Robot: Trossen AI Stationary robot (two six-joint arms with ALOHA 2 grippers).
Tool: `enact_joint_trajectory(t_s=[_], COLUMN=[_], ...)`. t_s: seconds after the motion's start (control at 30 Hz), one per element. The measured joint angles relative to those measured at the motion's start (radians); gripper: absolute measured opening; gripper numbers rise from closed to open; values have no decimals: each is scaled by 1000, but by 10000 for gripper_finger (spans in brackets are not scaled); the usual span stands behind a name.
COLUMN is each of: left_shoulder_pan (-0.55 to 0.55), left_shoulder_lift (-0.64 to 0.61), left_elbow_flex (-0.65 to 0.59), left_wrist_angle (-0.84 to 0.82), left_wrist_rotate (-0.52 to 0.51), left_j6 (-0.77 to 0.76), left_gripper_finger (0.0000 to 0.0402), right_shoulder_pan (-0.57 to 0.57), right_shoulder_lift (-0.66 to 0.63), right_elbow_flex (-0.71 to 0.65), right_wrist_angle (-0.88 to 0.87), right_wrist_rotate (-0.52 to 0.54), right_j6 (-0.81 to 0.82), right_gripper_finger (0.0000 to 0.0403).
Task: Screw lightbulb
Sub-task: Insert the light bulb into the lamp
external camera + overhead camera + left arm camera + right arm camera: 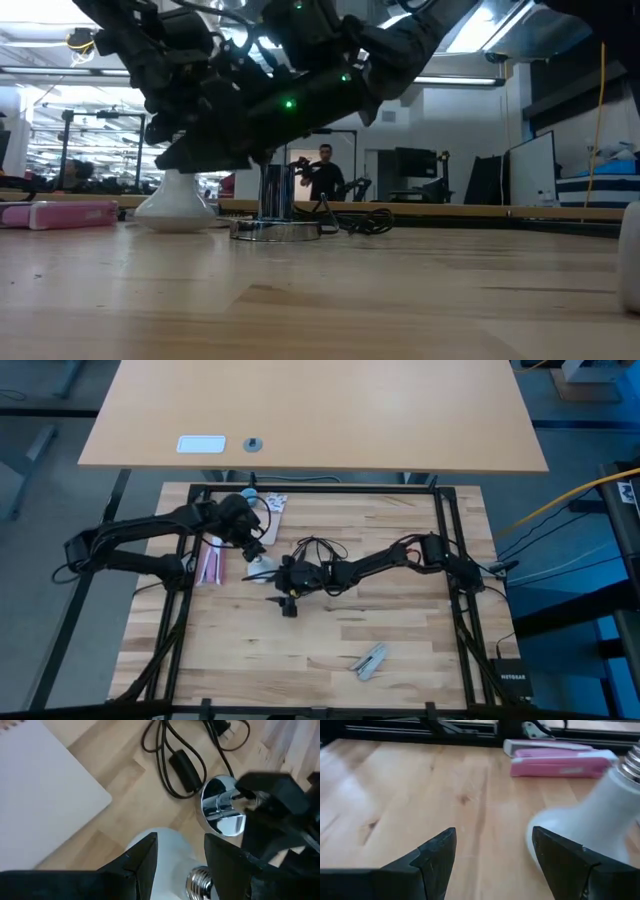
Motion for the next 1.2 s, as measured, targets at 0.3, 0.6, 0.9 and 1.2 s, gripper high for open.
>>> enact_joint_trajectory(t_s=[0.3, 0.6, 0.9, 1.2], left_shoulder_pan=[-62, -97, -32, -36], left_shoulder_lift=[-1, -1, -22, -130], left_elbow_flex=[0, 0, 67, 286], left_wrist_angle=[-95, -90, -25, -418], left_wrist_rotate=[3, -33, -100, -86], left_j6=[-19, -19, 88, 170], left_gripper_finger=[155, 155, 142, 110], right_shoulder_pan=[-22, -26, -19, -20], right_shoulder_lift=[0, 0, 0, -1], right_elbow_flex=[0, 0, 0, 0], right_wrist_angle=[-36, -12, -5, -6], right_wrist_rotate=[103, 56, 67, 38], right_j6=[58, 11, -6, -10], right_gripper_finger=[266, 266, 266, 266])
